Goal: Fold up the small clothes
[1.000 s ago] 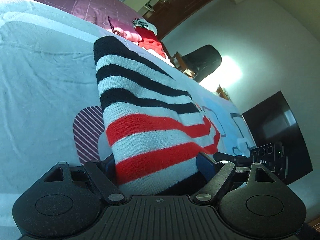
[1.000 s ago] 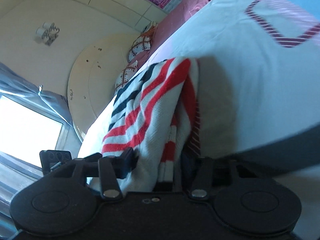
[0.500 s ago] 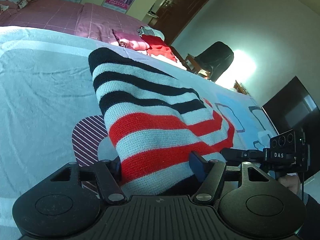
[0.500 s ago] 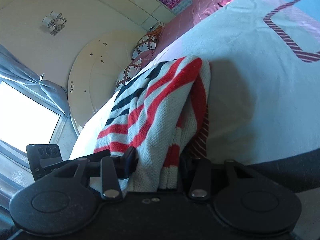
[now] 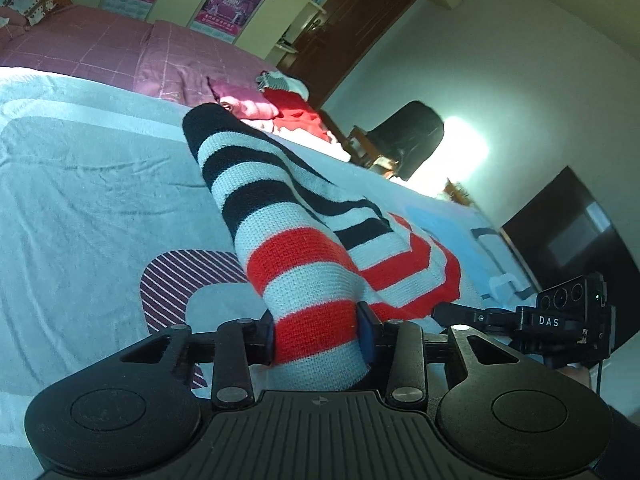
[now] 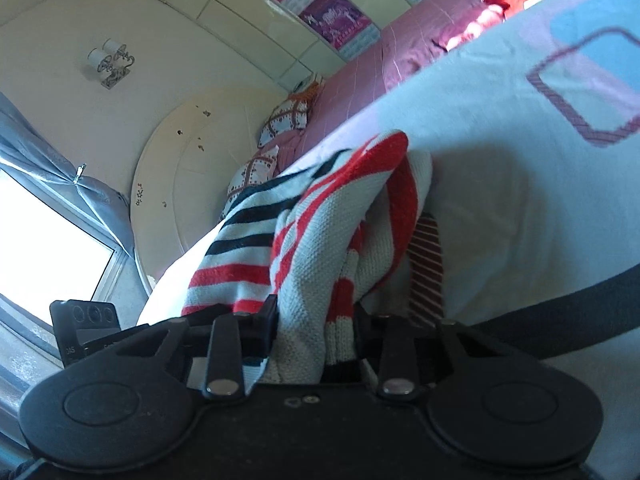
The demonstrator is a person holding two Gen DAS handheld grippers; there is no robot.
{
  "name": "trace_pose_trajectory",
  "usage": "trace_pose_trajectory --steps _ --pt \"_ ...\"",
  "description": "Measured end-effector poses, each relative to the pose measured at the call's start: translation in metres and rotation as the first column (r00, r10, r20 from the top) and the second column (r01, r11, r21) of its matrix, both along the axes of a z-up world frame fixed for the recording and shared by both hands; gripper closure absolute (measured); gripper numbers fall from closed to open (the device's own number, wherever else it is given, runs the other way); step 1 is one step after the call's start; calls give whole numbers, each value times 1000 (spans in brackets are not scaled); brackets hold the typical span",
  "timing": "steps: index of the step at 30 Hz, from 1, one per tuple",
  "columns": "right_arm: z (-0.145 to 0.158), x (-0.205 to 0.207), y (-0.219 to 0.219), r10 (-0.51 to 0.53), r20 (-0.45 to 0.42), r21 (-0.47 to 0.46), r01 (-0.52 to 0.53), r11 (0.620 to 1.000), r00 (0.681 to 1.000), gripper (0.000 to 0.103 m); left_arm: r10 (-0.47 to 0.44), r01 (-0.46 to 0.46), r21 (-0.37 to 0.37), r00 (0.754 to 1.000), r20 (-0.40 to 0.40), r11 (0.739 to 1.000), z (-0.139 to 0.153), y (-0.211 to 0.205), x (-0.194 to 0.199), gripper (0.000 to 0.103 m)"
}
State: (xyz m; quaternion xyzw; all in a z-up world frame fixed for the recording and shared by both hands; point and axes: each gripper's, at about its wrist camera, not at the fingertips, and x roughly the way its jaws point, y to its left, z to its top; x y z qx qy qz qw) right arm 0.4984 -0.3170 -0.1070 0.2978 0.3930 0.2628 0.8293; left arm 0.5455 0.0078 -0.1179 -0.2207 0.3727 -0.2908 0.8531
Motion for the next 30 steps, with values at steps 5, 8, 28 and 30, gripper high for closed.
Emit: trace_pose_trajectory --steps 5,8,28,30 --pt "28 -13 22 -13 40 -46 15 999 999 70 -19 20 -58 1000 20 998 6 21 -7 66" --pt "43 -19 41 -8 65 -66 12 998 998 70 -11 15 -87 999 41 996 12 42 -16 66" --pt "-20 1 312 278 -41 57 -276 959 960 69 316 -312 84 948 -43 946 -15 326 -132 65" --pt "-45 4 320 237 -118 -18 -240 971 964 66 348 -344 66 935 -71 937 -38 334 -141 59"
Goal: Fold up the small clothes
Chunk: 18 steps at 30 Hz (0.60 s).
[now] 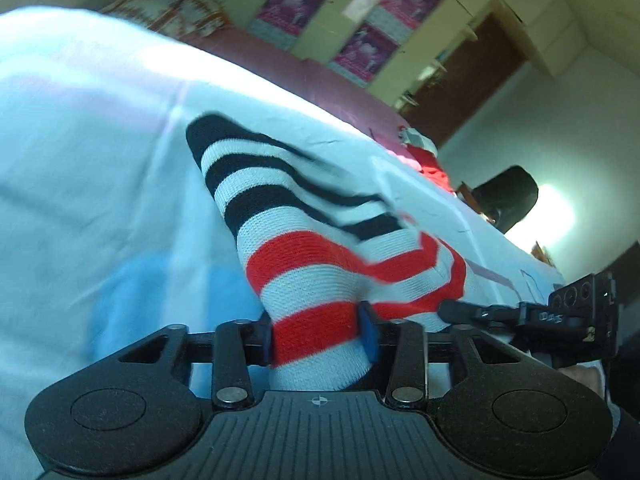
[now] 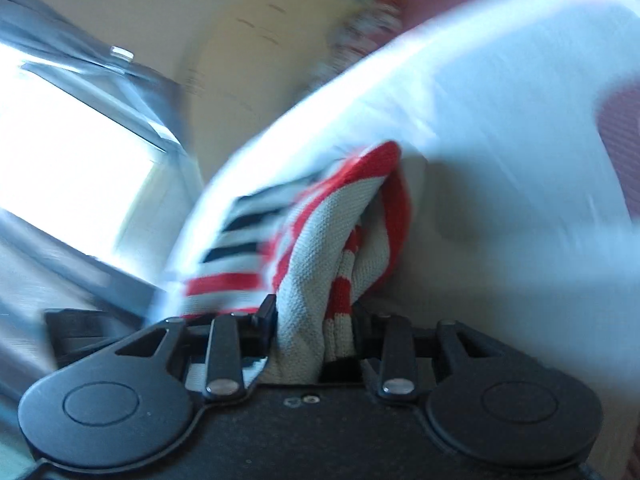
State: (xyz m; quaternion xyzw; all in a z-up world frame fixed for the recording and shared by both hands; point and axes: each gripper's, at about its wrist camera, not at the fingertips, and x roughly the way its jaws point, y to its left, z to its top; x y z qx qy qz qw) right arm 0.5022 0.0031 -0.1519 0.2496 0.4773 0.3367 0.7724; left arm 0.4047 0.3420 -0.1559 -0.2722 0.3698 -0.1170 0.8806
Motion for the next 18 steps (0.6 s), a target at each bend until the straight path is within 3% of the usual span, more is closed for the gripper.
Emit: trace_pose_trajectory --steps 2,4,5,7,9,12,14,15,16,17,18 --pt "-7 -2 -14 -48 -26 63 50 997 999 63 35 -34 -46 999 23 998 -5 5 -14 58" --pt "6 -9 -28 -97 4 18 97 995 995 53 68 -67 -17 996 56 998 2 6 -30 58" --pt "18 -17 -37 -121 53 -20 123 992 991 57 84 -85 6 994 70 996 7 5 -38 58" --pt "47 -35 -47 -128 163 -77 142 987 978 87 90 -102 86 986 140 991 27 -3 -57 58" --pt "76 -58 -43 -79 279 -119 116 986 957 90 67 -104 178 977 200 979 49 -22 -74 58" --pt "99 -89 -3 102 408 -262 9 965 907 93 2 -70 288 973 231 955 62 -59 -77 58" --pt "95 -100 17 205 427 -376 -33 926 881 96 -41 -44 365 974 221 930 59 -77 -80 58" --pt "87 -101 24 234 410 -453 -26 891 882 103 -53 -28 386 979 198 922 54 -87 -80 58" --pt "72 -101 24 241 377 -538 0 843 894 103 -68 -7 417 984 163 909 47 -92 -84 58" --pt "56 -105 10 233 354 -560 6 829 906 103 -85 0 453 982 166 891 41 -97 -90 58" --pt "48 -105 -4 188 354 -504 17 864 916 103 -90 -13 491 978 187 871 39 -102 -94 58"
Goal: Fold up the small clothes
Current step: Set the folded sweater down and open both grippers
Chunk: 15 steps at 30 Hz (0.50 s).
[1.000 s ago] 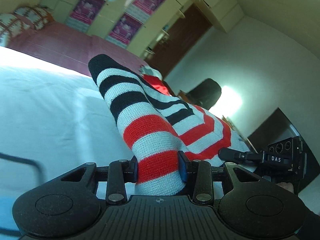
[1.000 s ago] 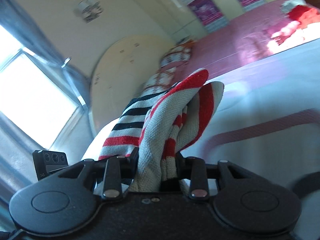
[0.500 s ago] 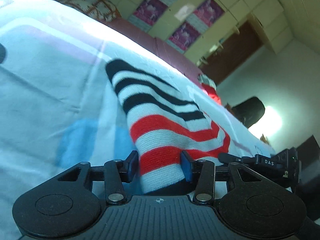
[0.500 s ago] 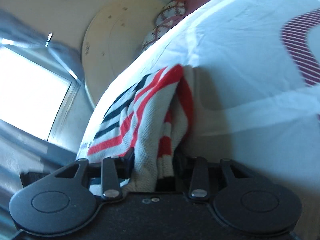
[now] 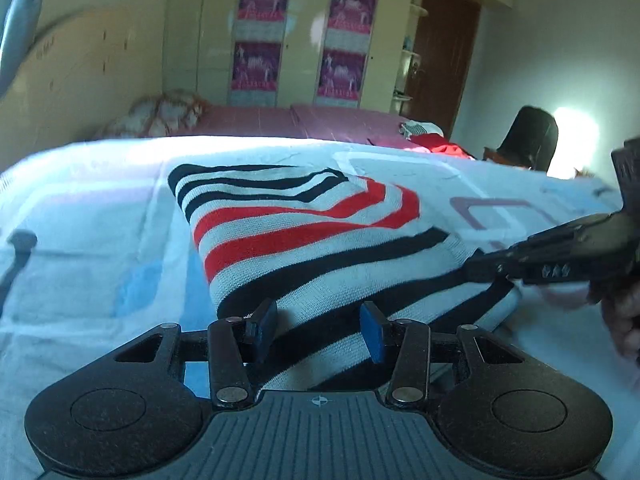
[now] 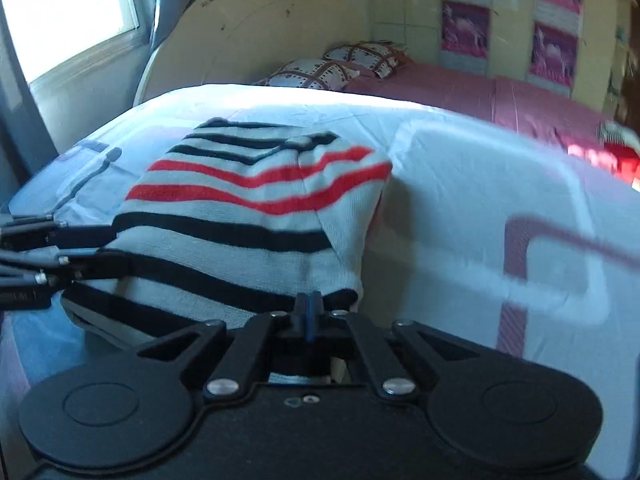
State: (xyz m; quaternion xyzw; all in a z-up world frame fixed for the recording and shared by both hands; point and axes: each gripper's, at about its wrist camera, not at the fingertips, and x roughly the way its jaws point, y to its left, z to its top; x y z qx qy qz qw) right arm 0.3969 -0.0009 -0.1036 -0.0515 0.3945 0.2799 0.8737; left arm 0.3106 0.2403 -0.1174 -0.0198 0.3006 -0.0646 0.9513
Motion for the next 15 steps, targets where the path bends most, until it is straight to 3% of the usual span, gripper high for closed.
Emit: trace_pose_trajectory --steps 2,5,6,7,8,9,10,14,15 --pt "-2 1 -10 -53 -47 65 56 996 997 103 -1 1 38 1000 2 999 5 -4 -4 58" --pt "4 -7 -7 -85 -25 51 86 995 996 103 59 -59 -14 998 -8 998 15 7 -12 58" --pt "10 -12 -5 -105 -25 69 107 992 994 95 88 -88 -19 996 -5 996 20 12 -19 54" --pt "19 -20 -5 -118 -13 91 118 989 993 72 115 -114 -20 993 14 993 27 15 -29 35" --pt "31 -29 -4 -129 10 102 128 987 992 59 144 -143 -16 989 40 990 34 17 -40 23" --pt "42 -40 -7 -152 33 102 148 984 988 33 175 -175 -10 982 73 984 43 20 -57 8" --pt "54 -49 -9 -171 51 99 166 981 984 27 201 -202 -5 975 100 979 51 20 -70 5" --pt "77 -90 -19 -173 40 98 168 981 984 27 306 -307 -8 947 94 952 82 4 -109 0" --pt "81 -103 -23 -172 49 99 166 981 984 17 315 -315 -22 943 105 949 89 -2 -120 0"
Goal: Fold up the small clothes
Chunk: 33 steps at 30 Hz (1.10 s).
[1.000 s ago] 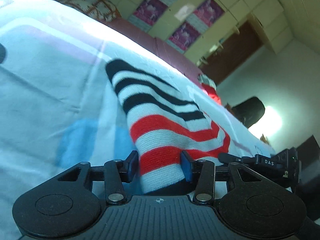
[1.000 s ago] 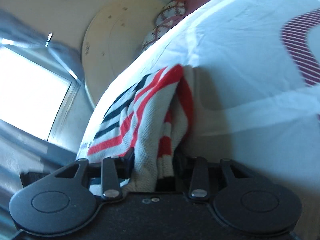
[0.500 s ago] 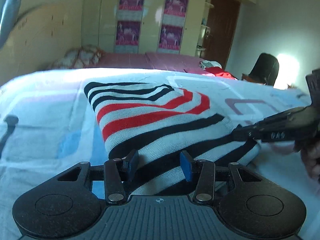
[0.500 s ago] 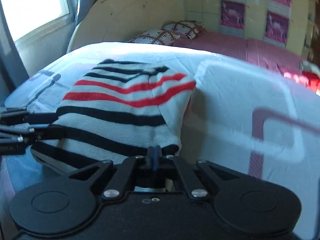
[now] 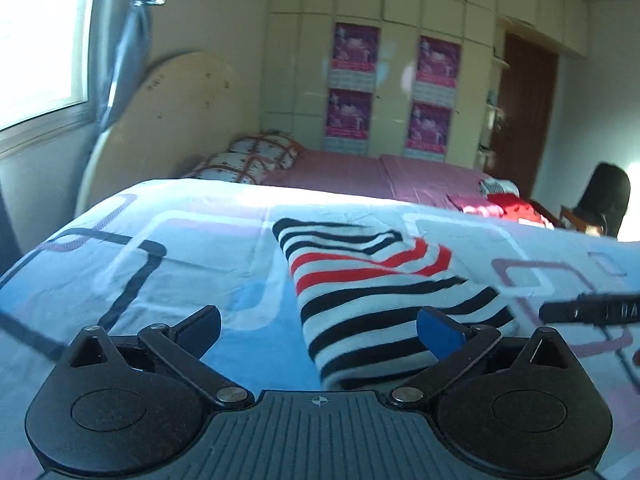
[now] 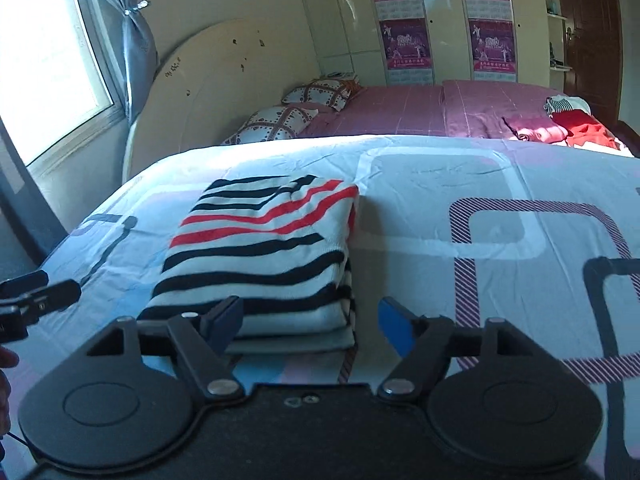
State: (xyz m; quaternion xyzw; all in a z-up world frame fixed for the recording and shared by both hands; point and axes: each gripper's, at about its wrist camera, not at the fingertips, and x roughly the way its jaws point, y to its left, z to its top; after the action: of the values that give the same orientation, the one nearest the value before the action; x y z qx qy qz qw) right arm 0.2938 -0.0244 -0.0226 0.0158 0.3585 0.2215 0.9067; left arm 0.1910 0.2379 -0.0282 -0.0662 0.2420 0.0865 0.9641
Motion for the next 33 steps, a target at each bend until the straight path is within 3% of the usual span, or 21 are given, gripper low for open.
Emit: trace_pose_trajectory --steps 1,2,8,17,33 --pt "2 -6 1 -9 9 -5 9 1000 1000 5 -2 2 1 1000 19 1000 7 -8 -11 0" --pt "3 -9 2 -19 17 -6 19 1000 1000 1 4 -5 15 1000 22 1000 11 -18 -19 0" --pt "32 -59 -16 -52 99 -48 57 997 994 1 34 -35 46 999 27 998 24 -57 -66 0" --pt "53 -118 -40 -34 170 -69 46 997 985 1 56 -57 22 997 47 998 35 -97 -121 0" --pt "67 -150 -53 -33 222 -58 47 997 975 1 39 -42 29 995 96 999 53 -119 -157 0"
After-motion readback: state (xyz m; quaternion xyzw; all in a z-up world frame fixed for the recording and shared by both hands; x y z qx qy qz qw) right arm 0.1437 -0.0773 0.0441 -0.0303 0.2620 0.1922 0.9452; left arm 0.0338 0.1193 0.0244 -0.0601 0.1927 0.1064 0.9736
